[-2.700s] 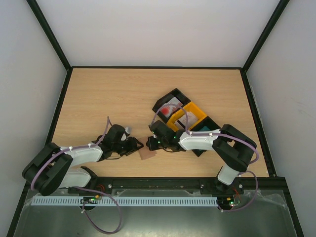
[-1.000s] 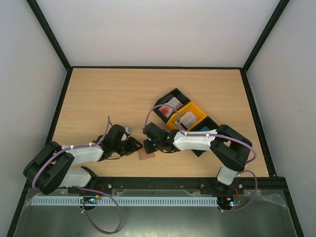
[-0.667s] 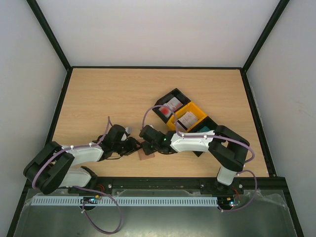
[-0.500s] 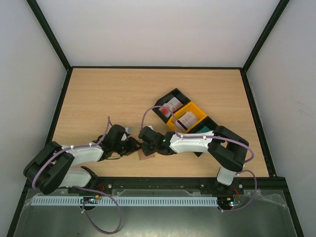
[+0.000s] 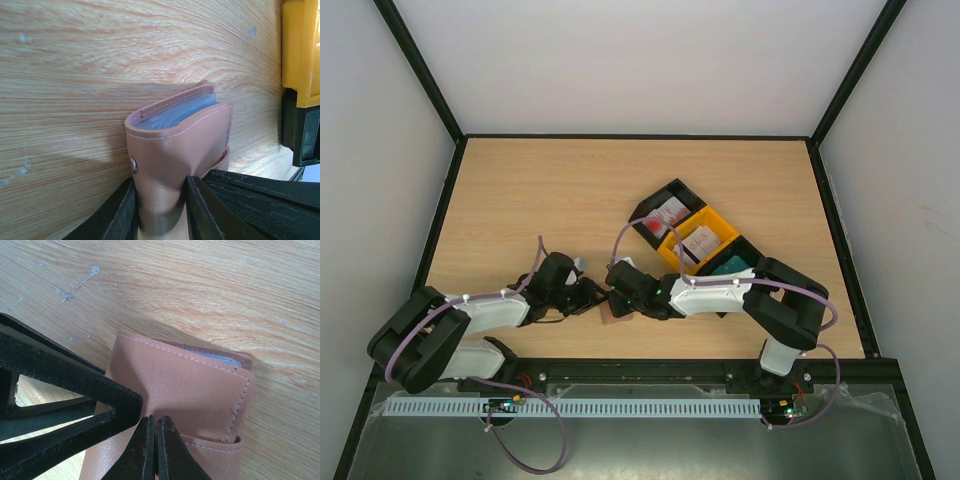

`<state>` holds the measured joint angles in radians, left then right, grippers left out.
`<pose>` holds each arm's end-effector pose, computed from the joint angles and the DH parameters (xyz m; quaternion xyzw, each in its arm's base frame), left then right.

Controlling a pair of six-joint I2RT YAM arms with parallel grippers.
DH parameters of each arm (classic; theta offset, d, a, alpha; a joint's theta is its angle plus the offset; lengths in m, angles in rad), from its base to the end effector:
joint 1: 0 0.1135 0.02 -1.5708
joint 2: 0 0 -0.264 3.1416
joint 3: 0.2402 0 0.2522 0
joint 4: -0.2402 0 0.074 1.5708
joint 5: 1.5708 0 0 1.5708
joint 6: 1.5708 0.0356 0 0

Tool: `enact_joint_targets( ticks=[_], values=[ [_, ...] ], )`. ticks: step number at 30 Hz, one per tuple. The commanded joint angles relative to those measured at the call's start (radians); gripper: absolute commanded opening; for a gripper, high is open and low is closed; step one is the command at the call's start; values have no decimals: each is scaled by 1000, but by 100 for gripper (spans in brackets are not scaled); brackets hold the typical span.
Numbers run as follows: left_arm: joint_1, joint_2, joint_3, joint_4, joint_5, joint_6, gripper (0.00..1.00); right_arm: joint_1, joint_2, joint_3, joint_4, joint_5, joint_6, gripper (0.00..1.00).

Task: Put the credit cards into the card holder
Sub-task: Close the card holder at the center of the board.

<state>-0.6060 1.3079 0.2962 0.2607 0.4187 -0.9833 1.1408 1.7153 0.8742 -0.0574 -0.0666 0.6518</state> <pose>0.1644 -0.1315 0.1199 -0.0869 0.8968 -0.4117 0.1371 0.1372 0.3048 0.1465 -0.2390 0.9128 0.2771 0.1813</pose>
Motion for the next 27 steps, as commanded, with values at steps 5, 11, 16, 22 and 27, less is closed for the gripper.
enact_joint_targets(
  ticks=[5, 11, 16, 22, 27],
  values=[
    [-8, 29, -8, -102, -46, 11, 29, 31, 49, -103, -88, -83, 77, 2],
    [-8, 24, -6, -110, -48, 13, 29, 12, 40, -187, 6, -108, 137, 2],
    [-8, 31, -6, -108, -47, 13, 29, 7, 33, -221, 44, -120, 153, 2],
    [-8, 35, -2, -110, -48, 12, 29, 5, 33, -270, 82, -130, 151, 2],
    [-9, 44, 3, -110, -47, 10, 28, 5, 39, -304, 114, -149, 156, 2]
  ],
)
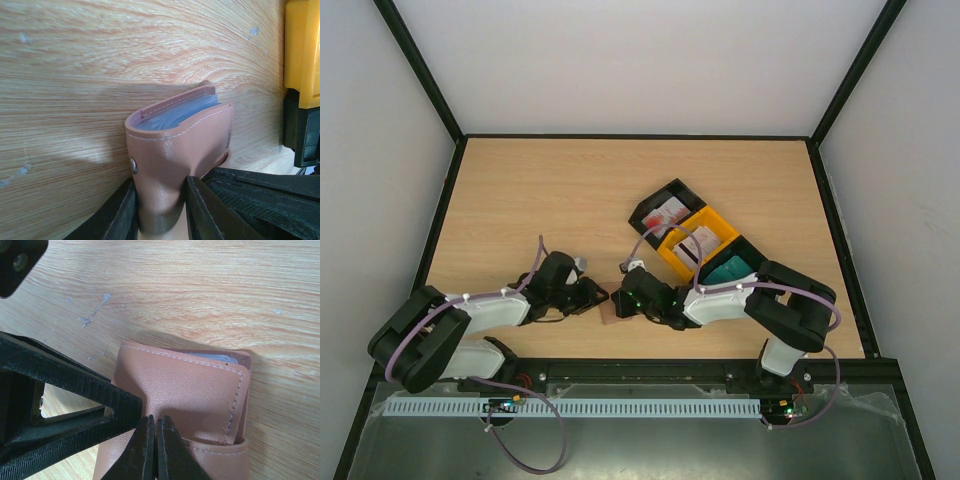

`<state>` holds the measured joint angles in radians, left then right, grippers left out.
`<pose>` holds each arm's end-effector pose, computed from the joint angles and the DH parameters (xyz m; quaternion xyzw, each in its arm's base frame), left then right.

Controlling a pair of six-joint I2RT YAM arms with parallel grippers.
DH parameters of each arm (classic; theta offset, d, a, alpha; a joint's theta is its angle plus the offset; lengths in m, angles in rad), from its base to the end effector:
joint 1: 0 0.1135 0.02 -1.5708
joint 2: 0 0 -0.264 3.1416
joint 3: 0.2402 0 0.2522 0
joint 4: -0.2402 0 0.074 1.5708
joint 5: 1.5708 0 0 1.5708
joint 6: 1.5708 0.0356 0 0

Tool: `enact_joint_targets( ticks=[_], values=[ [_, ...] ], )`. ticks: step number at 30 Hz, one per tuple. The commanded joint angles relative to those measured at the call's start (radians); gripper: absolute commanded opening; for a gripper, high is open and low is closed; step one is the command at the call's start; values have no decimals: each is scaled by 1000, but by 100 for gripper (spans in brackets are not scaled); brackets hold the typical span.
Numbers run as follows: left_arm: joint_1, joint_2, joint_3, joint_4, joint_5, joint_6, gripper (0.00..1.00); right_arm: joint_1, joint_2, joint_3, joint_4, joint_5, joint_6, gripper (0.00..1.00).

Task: Put the credit cards into the card holder
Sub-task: Close the card holder at the center of the board.

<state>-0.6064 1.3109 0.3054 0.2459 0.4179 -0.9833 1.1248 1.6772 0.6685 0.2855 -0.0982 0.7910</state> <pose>0.1654 -0.1323 0.1206 -0.0880 0.8983 -0.4090 0.1343 0.1312 0.2824 0.1283 -0.1711 0.8944 0.3617 0.1997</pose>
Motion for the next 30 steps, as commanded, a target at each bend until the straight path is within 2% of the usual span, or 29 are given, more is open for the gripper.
enact_joint_targets(
  ticks=[1, 14, 20, 30],
  values=[
    [-8, 42, -5, -93, -48, 10, 28, 21, 78, -107, -225, -120, 19, 2],
    [-9, 60, 1, -89, -50, 9, 27, 72, 99, -148, -246, -57, 19, 2],
    [-7, 87, 2, -94, -57, 0, 26, 122, 110, -150, -263, 16, 24, 2],
    [-8, 112, 2, -104, -73, -28, 26, 223, 143, -113, -330, 220, 50, 2]
  ],
)
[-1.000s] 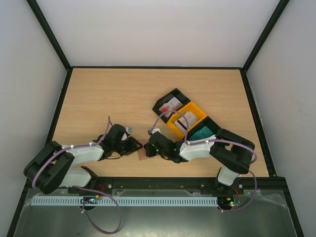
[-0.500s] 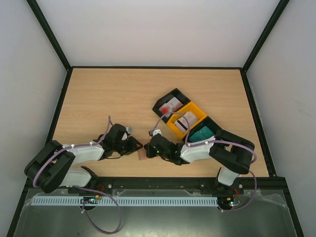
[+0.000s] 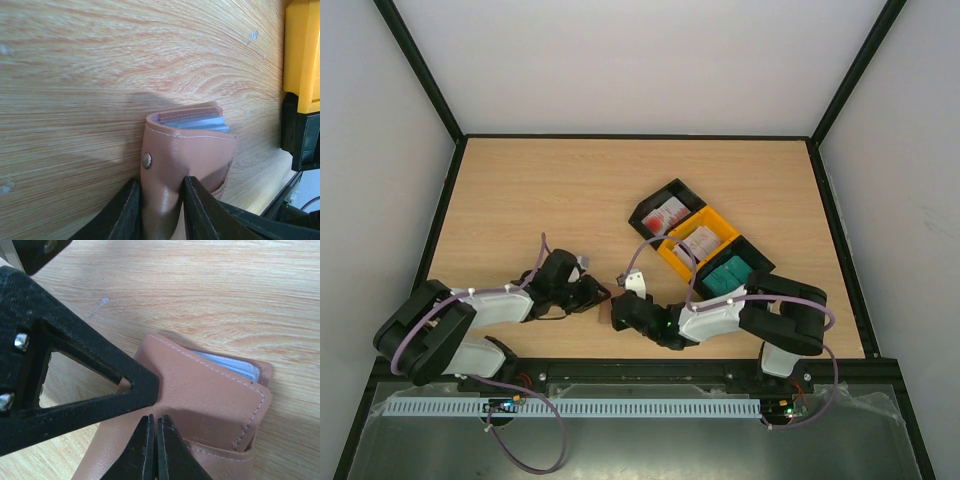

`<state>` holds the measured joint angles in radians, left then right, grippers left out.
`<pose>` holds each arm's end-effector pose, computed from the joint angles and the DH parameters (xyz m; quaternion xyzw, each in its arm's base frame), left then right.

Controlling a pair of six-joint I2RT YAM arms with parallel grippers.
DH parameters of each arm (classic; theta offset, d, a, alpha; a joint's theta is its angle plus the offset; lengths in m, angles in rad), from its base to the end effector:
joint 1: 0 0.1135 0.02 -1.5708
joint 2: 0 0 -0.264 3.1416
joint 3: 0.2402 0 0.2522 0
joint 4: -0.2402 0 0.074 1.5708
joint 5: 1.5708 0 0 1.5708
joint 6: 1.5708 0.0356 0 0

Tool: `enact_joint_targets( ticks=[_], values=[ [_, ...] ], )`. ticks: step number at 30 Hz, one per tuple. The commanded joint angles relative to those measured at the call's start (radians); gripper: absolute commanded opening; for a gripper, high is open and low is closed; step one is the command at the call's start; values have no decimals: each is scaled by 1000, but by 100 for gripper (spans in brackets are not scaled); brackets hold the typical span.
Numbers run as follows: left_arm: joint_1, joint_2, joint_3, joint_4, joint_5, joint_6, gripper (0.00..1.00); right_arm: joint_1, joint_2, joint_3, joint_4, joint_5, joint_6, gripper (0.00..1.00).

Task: Put the credit cards into the card holder
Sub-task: Close the card holder at the center of the board.

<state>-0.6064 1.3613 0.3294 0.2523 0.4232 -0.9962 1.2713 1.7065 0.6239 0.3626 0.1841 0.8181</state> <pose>0.1708 -0.1363 0.1174 -0.0953 0.9008 -0.4055 0.1229 0.0964 0.2900 0.1150 -0.1668 0.8924 0.3133 0.2788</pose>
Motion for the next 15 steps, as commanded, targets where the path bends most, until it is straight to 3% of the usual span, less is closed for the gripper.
enact_joint_targets(
  ticks=[1, 11, 15],
  values=[
    [-8, 63, -23, -111, -79, -18, 26, 85, 118, -63, -412, -44, 22, 2],
    [-7, 46, -18, -112, -71, -21, 26, 117, 66, -56, -396, -15, 40, 2],
    [-8, -6, 14, -150, -64, 4, 31, 67, -60, -8, -434, -12, 51, 15]
  ],
)
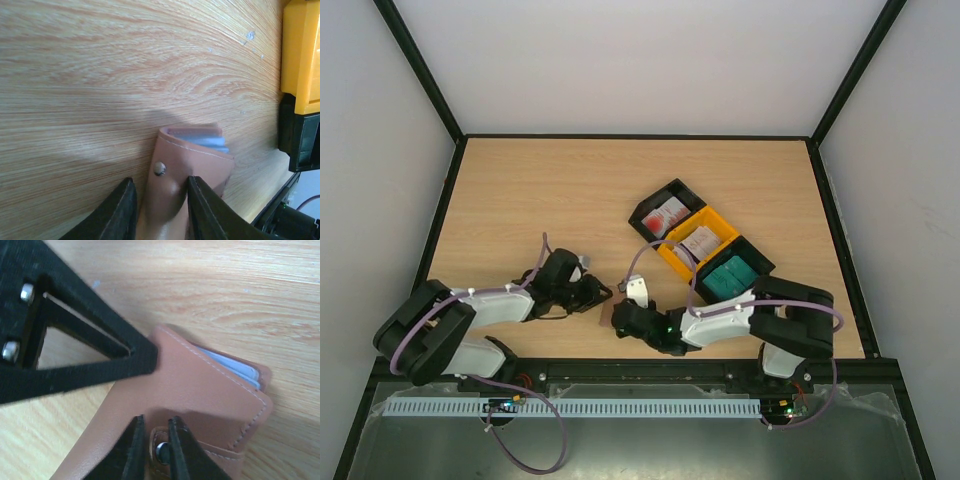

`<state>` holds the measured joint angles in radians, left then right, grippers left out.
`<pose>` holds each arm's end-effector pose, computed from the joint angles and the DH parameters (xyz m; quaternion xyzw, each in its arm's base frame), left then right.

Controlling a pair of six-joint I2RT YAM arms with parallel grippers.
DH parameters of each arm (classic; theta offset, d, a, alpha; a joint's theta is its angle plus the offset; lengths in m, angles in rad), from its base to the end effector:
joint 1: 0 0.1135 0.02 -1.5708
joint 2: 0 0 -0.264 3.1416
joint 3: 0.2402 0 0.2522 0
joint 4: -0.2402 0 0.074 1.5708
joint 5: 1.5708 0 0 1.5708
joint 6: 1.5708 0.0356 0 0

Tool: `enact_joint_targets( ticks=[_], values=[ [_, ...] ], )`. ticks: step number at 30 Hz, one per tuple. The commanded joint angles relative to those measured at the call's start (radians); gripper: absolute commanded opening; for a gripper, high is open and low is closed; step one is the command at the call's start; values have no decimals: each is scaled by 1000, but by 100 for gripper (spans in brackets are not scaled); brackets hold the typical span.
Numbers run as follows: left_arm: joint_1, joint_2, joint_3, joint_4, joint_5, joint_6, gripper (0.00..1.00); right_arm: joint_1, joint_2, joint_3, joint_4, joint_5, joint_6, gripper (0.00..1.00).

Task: Put the credit cards into the card holder
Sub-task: Close the card holder at the center of the board.

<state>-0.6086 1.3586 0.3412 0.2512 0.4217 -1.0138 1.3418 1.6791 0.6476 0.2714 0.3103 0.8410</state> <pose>0.1729 -0.1383 0.1209 -0.1008 0.8979 -0.4102 0.1240 0.0796 0.2936 0.1222 -0.1659 0.8947 0.2802 0.3057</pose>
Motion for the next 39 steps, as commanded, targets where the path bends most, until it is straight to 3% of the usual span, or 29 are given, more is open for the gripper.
enact_joint_targets(
  ticks=[1, 9, 14, 19, 24, 27, 33, 39],
  values=[
    [-5, -21, 15, -164, -64, 30, 34, -25, -57, -17, -352, -145, 29, 20],
    [-5, -159, 99, -314, -95, 94, 54, -123, -212, 116, -489, -132, 46, 50],
    [-5, -256, 47, -350, -86, 88, 59, -141, -273, 76, -577, -149, 113, 57],
    [-6, -358, 14, -394, -87, 90, 68, -141, -325, -10, -549, -307, 138, 59],
    [-9, -407, 1, -433, -84, 90, 73, -141, -316, -65, -487, -403, 149, 56],
    [-9, -424, 6, -450, -89, 92, 76, -141, -285, -56, -451, -410, 148, 48],
    [-7, -482, 66, -539, -139, 126, 85, -144, -192, -35, -413, -326, 172, 29],
    [-7, -519, 166, -678, -242, 181, 100, -155, -153, 21, -453, -223, 186, 23]
  ],
)
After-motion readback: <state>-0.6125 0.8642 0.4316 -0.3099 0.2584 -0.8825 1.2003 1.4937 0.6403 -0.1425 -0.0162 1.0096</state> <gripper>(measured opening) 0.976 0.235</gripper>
